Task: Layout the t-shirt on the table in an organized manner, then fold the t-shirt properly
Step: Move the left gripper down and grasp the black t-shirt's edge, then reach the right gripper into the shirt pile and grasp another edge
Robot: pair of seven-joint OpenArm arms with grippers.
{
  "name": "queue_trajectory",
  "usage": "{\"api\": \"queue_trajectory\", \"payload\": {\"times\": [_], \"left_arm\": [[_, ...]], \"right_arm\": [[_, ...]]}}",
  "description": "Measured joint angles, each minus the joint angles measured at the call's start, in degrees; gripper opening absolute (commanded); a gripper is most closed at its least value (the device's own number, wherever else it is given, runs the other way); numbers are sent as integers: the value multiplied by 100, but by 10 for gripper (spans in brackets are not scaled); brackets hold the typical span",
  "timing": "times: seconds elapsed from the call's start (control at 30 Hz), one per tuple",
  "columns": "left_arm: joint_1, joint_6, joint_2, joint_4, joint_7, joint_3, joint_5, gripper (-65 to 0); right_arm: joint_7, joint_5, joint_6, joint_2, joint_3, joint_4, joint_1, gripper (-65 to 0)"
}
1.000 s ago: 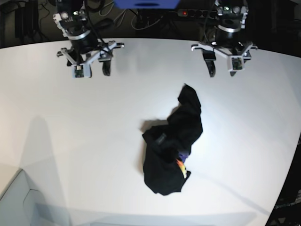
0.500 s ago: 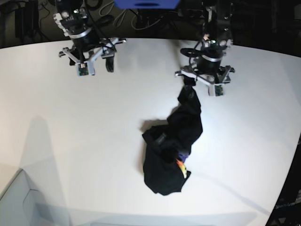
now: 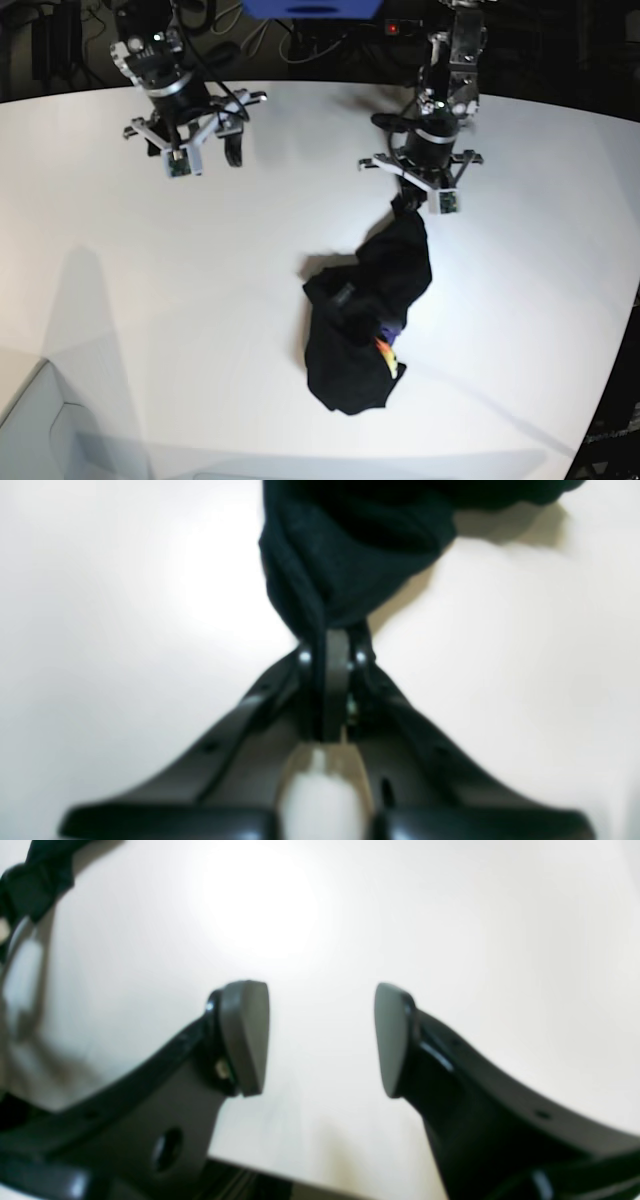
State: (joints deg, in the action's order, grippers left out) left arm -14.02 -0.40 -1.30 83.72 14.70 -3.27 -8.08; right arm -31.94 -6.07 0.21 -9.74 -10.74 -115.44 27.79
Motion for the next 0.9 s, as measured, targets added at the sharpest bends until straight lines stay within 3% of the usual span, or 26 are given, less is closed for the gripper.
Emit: {"api": "queue_trajectory", "payload": {"times": [0.1, 0.37, 0.73, 0.9], "left_arm": [[-79, 17, -24, 74, 11, -448, 13, -650], [-721, 44, 17, 1180, 92, -1169, 28, -647], [-1217, 13, 0, 1220, 92, -1204, 26, -647], [-1340, 22, 7, 1222, 138, -1209, 74, -647]], "right_arm": [[-382, 2, 0, 7, -39, 0, -437, -308], [-907, 7, -2, 17, -1064, 4, -1526, -306], [-1040, -2, 0, 1342, -1351, 804, -2437, -180], [-621, 17, 2, 1541, -1808, 1847, -3359, -181]]}}
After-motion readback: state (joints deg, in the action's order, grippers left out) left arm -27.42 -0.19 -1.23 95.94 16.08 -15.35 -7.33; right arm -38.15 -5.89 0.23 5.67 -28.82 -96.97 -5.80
